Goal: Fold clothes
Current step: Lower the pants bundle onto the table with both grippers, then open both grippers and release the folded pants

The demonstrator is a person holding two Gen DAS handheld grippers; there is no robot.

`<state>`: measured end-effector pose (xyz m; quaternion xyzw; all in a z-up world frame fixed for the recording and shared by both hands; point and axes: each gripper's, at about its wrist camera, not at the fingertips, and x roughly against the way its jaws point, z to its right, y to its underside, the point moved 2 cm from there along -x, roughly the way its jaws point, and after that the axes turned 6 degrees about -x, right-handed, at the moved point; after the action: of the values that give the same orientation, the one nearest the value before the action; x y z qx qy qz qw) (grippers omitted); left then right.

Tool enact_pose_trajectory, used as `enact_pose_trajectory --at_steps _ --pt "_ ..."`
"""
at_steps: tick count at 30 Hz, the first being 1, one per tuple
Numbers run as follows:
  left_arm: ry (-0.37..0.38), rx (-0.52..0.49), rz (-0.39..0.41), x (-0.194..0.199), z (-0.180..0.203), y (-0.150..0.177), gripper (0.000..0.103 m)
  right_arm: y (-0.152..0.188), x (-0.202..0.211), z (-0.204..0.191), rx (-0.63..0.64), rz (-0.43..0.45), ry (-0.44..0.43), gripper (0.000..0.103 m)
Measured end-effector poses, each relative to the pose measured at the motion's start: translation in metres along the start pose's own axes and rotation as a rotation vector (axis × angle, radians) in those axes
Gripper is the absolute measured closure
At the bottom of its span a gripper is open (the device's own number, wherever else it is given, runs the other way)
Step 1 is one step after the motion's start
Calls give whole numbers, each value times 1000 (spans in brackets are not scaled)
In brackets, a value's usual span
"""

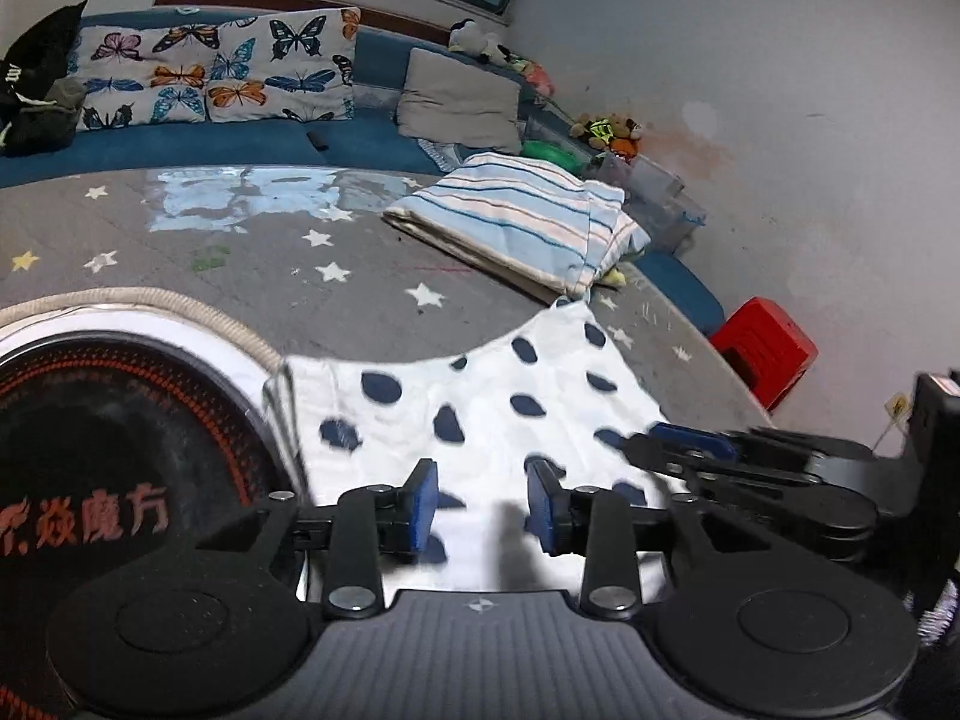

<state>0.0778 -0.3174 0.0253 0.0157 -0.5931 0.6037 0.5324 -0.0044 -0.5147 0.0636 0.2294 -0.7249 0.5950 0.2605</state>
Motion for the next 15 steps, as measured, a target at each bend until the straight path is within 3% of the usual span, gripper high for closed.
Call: enact_pose_trajectory --at_steps 7,12,15 --pt "-36 -32 -9 3 2 17 66 35 24 29 -123 -7 43 82" --pt "-38 -52 3 9 8 21 56 34 37 22 -80 41 61 81" --pt "-49 -69 9 13 12 23 56 30 41 7 -54 75 12 75"
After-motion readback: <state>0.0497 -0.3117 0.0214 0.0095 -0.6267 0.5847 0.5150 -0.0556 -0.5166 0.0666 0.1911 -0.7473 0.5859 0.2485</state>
